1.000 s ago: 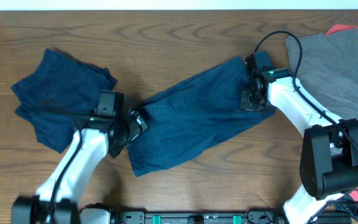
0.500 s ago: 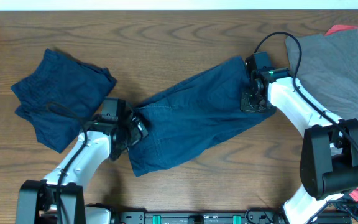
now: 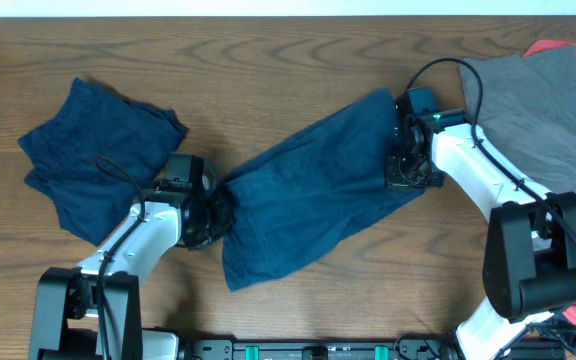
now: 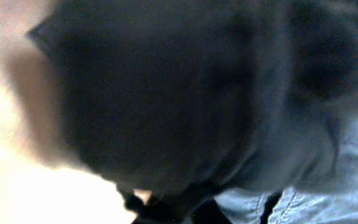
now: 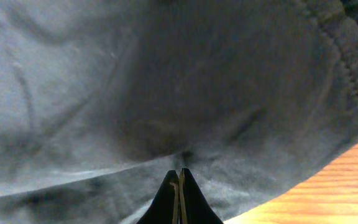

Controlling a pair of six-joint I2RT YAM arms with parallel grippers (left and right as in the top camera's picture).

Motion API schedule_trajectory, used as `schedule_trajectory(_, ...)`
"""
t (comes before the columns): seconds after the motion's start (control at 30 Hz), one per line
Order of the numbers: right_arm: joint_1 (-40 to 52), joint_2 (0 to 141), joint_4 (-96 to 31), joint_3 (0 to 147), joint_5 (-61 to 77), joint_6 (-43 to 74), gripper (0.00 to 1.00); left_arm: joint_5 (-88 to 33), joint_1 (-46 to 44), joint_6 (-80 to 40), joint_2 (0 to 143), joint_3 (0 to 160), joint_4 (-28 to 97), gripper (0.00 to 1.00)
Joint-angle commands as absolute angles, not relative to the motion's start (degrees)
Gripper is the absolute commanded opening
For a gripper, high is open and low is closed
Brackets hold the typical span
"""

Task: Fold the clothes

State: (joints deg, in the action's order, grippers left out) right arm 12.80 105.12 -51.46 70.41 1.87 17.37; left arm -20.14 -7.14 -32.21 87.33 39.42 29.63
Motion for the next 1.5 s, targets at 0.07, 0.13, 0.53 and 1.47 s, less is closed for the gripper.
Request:
schedule_trajectory(0.07,13.6,97.1,-51.4,71.2,16.5,7.2,0.01,-15.8,-5.4,-27.0,84.6,47.5,41.8,0.06)
schedule_trajectory(0.13,13.9,95.0,-51.5,71.2,24.2,1.8,0.01,-15.8,-4.8,-26.5,83.1,51.8,47.8,0.06)
schedule_trajectory(0.53,28.9,99.8,-46.0,67.6,29.4,2.6,0.01,-15.9,-4.8,-23.9,78.3,65.5,63.2,0.06)
schedule_trajectory(1.47,35.0,104.6,-41.3,72.6,18.9,14.2,0.06,-18.6,-4.8,-24.3,78.6,80.2,63.3,0.06)
